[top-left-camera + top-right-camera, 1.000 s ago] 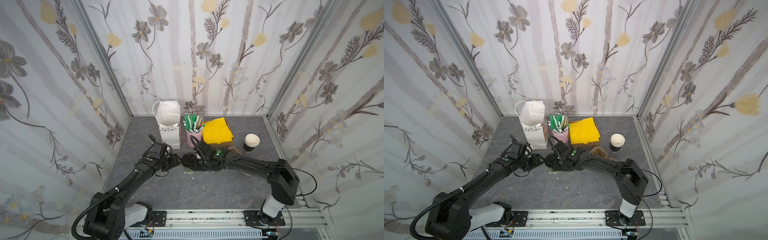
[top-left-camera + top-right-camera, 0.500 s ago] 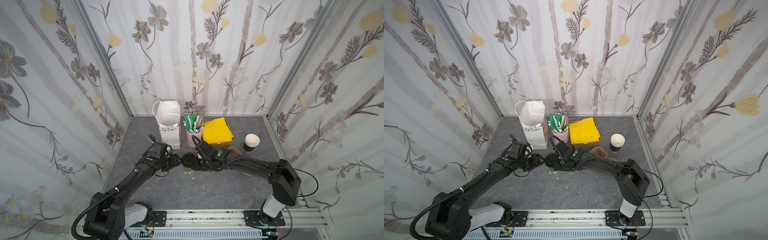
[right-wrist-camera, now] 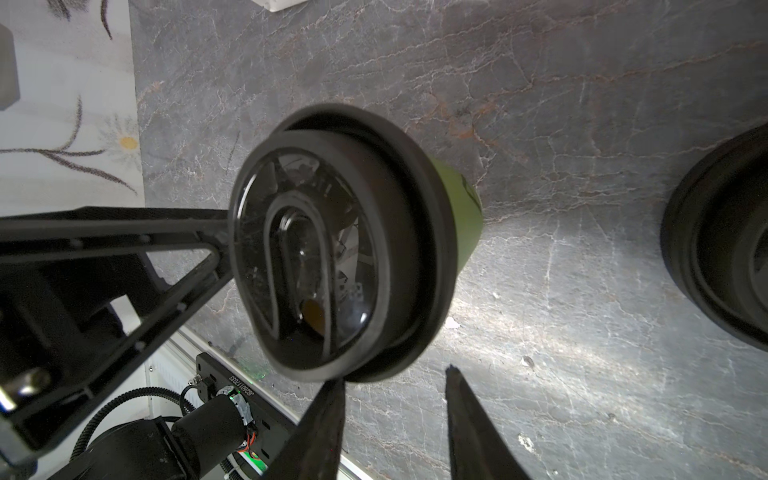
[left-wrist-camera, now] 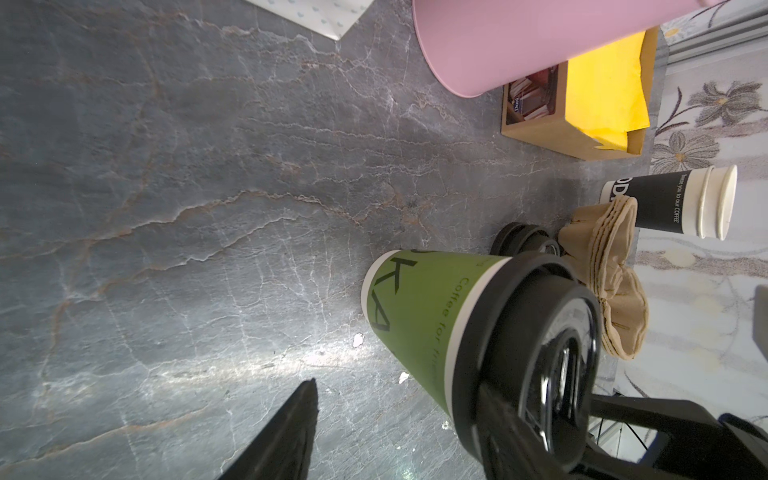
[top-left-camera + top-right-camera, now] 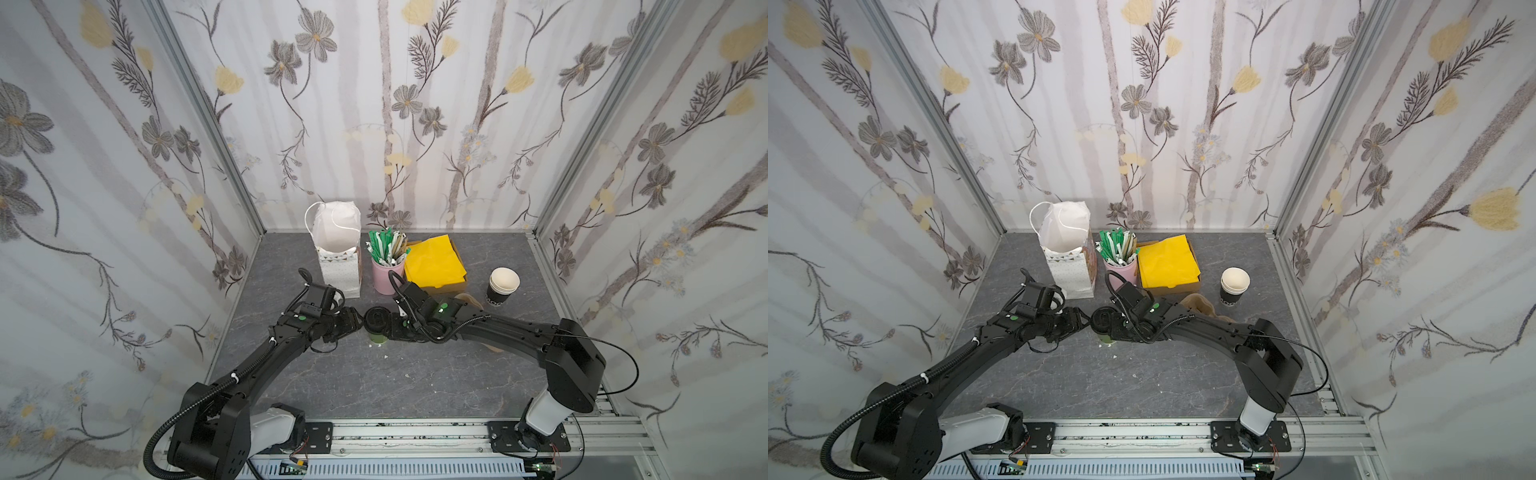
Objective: Pack a coffee takeout order
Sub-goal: Close the lid on the coffee cup.
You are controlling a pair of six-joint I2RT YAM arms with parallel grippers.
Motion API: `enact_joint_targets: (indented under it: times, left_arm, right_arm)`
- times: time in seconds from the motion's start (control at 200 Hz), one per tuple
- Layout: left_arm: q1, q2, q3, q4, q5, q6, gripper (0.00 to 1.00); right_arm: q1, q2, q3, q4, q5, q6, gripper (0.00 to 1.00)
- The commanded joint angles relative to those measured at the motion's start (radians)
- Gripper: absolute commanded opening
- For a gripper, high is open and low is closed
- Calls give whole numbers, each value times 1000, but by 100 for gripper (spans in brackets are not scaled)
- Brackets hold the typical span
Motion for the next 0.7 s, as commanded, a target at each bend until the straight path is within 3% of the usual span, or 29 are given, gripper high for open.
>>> enact_joint_targets:
  times: [0.0, 0.694]
  left_arm:
    - [0, 2, 8, 0, -1, 10, 63]
    - [-1, 16, 3, 1, -1, 14, 63]
  right_arm:
    - [-4, -5, -8, 46, -1, 28, 41]
    - [-21, -22, -71, 117, -32, 69, 39]
